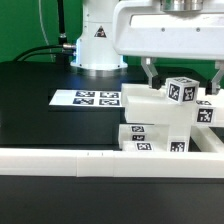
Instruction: Assemble chair
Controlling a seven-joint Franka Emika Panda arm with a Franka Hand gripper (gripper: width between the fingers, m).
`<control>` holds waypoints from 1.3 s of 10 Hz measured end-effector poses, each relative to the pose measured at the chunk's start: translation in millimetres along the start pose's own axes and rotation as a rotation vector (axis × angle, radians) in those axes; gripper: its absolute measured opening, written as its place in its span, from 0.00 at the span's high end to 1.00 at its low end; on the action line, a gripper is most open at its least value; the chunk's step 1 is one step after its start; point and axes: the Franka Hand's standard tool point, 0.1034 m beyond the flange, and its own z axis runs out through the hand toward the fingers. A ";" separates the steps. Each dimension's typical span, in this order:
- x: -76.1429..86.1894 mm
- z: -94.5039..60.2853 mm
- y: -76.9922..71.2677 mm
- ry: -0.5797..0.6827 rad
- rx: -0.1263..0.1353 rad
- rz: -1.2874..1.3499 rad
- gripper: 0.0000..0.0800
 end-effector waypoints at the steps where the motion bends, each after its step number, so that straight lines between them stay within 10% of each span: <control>1: 1.6 -1.1 0.2 0.004 -0.004 -0.148 0.19; 9: 0.9 4.0 2.9 -0.013 -0.019 -0.720 0.19; 13: 0.9 4.2 3.1 -0.013 -0.020 -0.693 0.65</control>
Offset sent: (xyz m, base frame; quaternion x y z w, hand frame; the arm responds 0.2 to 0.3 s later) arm 0.0075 0.0079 -0.0004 -0.0160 -0.0204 -0.2677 0.9631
